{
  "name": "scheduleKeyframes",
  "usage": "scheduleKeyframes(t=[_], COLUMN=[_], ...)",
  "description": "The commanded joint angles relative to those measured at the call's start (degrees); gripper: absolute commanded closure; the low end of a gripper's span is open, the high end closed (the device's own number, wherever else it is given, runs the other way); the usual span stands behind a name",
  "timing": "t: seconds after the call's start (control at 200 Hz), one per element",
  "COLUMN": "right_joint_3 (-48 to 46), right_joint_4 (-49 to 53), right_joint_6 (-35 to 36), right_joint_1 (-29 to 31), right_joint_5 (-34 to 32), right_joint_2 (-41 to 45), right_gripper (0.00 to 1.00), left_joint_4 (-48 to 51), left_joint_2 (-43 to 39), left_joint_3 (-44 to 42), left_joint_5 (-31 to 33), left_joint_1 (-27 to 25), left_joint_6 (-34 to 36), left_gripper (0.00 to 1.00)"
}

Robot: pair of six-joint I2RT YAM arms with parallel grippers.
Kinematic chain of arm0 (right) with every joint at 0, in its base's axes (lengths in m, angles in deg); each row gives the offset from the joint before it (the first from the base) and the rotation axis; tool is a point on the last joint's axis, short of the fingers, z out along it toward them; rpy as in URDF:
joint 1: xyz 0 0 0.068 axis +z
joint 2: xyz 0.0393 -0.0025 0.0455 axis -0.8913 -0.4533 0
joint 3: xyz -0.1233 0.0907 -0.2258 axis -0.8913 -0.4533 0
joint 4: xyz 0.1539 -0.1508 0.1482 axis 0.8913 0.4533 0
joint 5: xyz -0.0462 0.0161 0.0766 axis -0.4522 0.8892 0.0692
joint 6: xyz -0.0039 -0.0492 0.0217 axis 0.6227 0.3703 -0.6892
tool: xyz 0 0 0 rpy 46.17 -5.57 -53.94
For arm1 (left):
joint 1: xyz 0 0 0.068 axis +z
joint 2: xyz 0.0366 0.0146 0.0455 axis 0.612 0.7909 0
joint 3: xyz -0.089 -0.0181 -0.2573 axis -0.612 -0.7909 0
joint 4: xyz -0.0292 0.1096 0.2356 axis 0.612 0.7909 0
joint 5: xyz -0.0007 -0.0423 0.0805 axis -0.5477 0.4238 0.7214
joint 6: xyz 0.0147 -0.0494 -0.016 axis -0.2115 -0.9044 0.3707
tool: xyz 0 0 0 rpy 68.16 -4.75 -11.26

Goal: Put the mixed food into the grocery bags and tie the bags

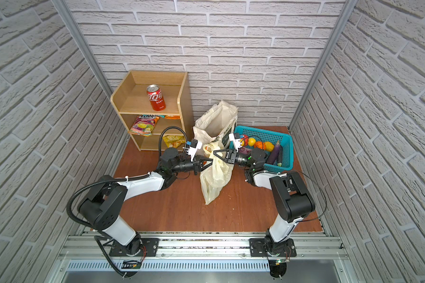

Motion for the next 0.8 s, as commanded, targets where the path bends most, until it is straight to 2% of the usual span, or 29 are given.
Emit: scheduleKeyframes(t=[0.0, 0.065, 0.16, 0.335, 0.475, 0.65, 0.795], right_joint_3=[-0.16, 0.37, 1.24, 3.02, 3.61, 3.44, 2.93], right_joint_4=[0.97, -1.98, -7.6, -7.6, -7.6, -7.65, -7.6], right_joint_6=[2.88, 0.49, -4.37, -5.24, -5.69, -5.84, -5.93], right_joint_1=[0.34, 0.42, 0.65, 2.09, 2.45, 2.07, 1.32], right_joint_5=[-2.24, -2.15, -1.99, -0.93, -0.34, 2.34, 3.87], right_joint_2=[-0.78, -1.69, -3.52, -2.98, -2.57, -1.62, -1.03], right_gripper=[0.95, 0.94, 0.94, 0.94, 0.94, 0.95, 0.95], left_joint_4=[6.88, 9.8, 4.66, 2.9, 3.57, -1.72, -7.53], left_joint_2=[-3.82, -2.31, 1.88, 7.83, 10.99, 10.22, 7.02], left_joint_3=[1.76, 2.72, 2.31, 3.68, 5.56, 0.41, -6.0], left_joint_5=[-0.82, -0.15, 0.67, 7.53, 9.58, 11.04, 11.52], left_joint_1=[-4.87, -6.53, -6.6, -6.66, -6.69, -5.68, -4.38], left_joint_6=[8.91, 11.25, 8.51, 8.71, 10.16, 9.19, 6.84], left_gripper=[1.0, 1.0, 1.0, 1.0, 1.0, 0.68, 0.57])
